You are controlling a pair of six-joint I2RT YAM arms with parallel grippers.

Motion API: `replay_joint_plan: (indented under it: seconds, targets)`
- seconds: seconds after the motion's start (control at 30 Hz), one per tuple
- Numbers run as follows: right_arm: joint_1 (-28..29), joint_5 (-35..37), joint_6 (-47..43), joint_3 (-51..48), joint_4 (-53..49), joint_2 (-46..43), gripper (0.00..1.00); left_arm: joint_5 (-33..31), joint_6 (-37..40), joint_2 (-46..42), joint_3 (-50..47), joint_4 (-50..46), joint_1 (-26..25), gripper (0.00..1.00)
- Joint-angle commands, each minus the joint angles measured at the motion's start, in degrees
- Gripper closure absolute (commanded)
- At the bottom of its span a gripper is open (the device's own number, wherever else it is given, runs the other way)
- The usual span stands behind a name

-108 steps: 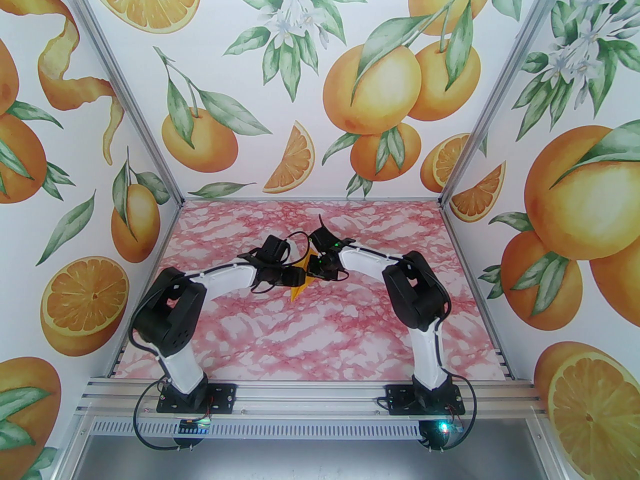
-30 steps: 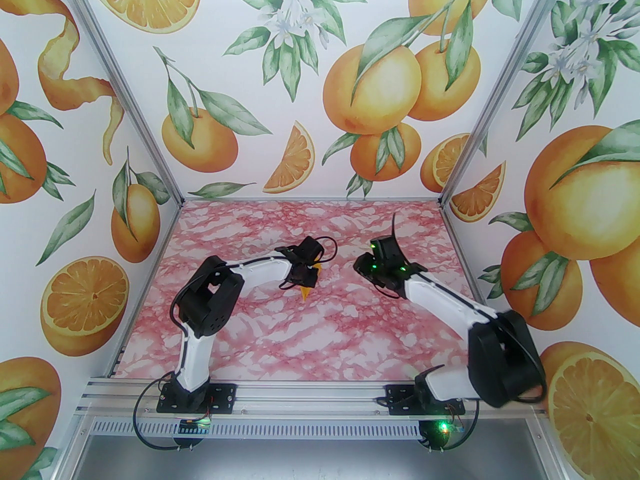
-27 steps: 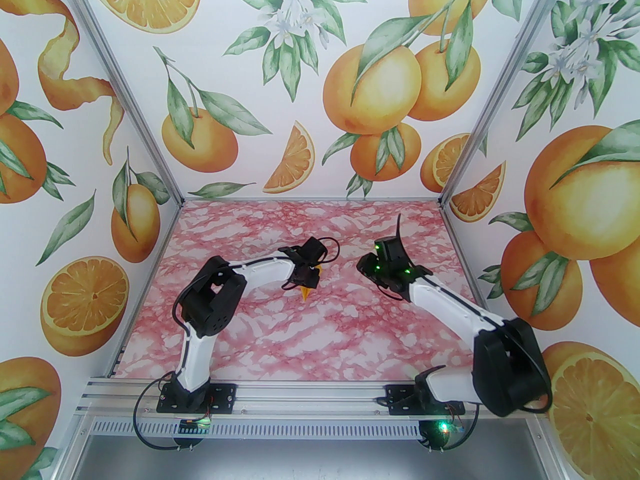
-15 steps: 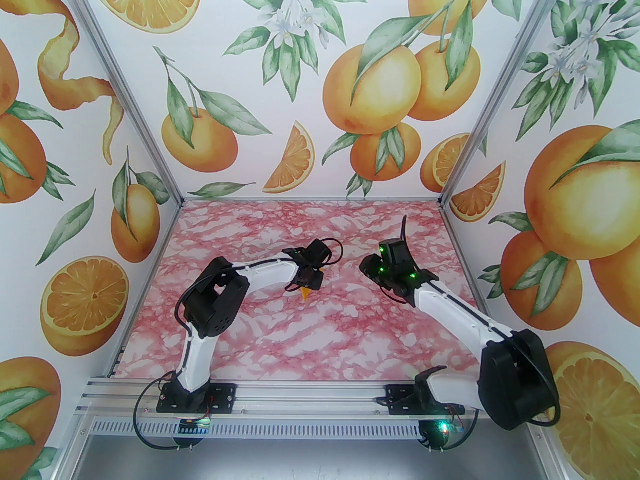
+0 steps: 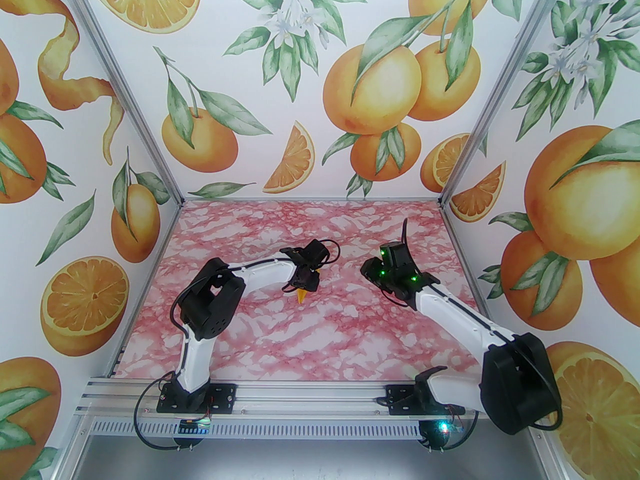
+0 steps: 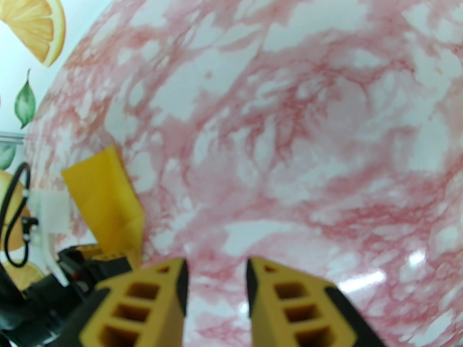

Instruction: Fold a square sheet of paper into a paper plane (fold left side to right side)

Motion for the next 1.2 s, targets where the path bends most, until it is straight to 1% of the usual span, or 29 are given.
replay_joint_plan:
  seconds: [0.0,0.03,0.07,0.13,0.17,0.2,0.23,0.33,0.5,0.67,0.8,0.93,1.07,1.13,1.17]
  targets:
    - [-0.3,-0.7,0.6,-1.1,0.8,-0.7,0.66,-0.7,0.7,-2.8,1.3,-1.6,0.5,0.6]
    - [-0.2,-0.8,0.6,-1.1,1.0,-0.7,0.66,-0.6,0.7,-2.6,1.3,-1.5,0.4,0.6]
    - [-0.2,-0.9,0.6,-1.1,1.2,-0.5,0.66,-0.5,0.8,-2.4,1.3,-1.5,0.6,0.62]
    - [-0.2,-1.1,0.7,-1.0,1.3,-0.2,0.66,-0.2,0.8,-1.8,1.3,-1.2,0.7,0.64]
    - [-0.2,-1.2,0.6,-0.9,1.3,0.0,0.66,-0.1,0.8,-1.5,1.3,-1.1,0.7,0.67]
    - [-0.2,-1.3,0.6,-0.7,1.3,0.1,0.66,-0.2,0.8,-1.2,1.2,-1.0,0.7,0.73]
    - [-0.2,-1.2,0.5,-0.6,1.3,0.1,0.66,-0.4,0.9,-0.9,1.2,-0.9,0.8,0.74]
    - [-0.1,-1.3,0.5,-0.4,1.3,0.3,0.66,-0.1,0.9,0.0,1.2,-0.8,0.7,0.75]
    - [-0.1,-1.6,0.4,-0.2,1.4,0.7,0.66,-0.1,0.8,2.3,1.2,-1.0,0.7,0.75]
    - [-0.1,-1.6,0.5,0.0,1.5,0.9,0.66,-1.6,1.0,4.3,1.4,-2.1,-0.3,0.74]
    - [-0.2,-1.6,0.4,0.5,1.3,1.2,0.66,-0.5,0.4,4.9,0.8,-1.8,-0.5,0.7]
    - [-0.2,-1.5,0.3,0.6,1.3,1.2,0.66,1.0,-0.3,4.2,0.0,-1.1,-0.5,0.56]
    - [-0.2,-1.7,0.4,0.5,1.6,1.3,0.66,1.6,-0.6,4.1,-0.2,-1.2,-0.7,0.52]
    - [-0.1,-1.8,0.5,0.5,1.7,1.4,0.66,1.7,-0.7,4.1,-0.1,-1.7,-0.7,0.47]
    - [-0.2,-1.7,0.4,0.6,1.7,1.4,0.66,1.8,-0.7,4.0,-0.1,-1.8,-0.7,0.47]
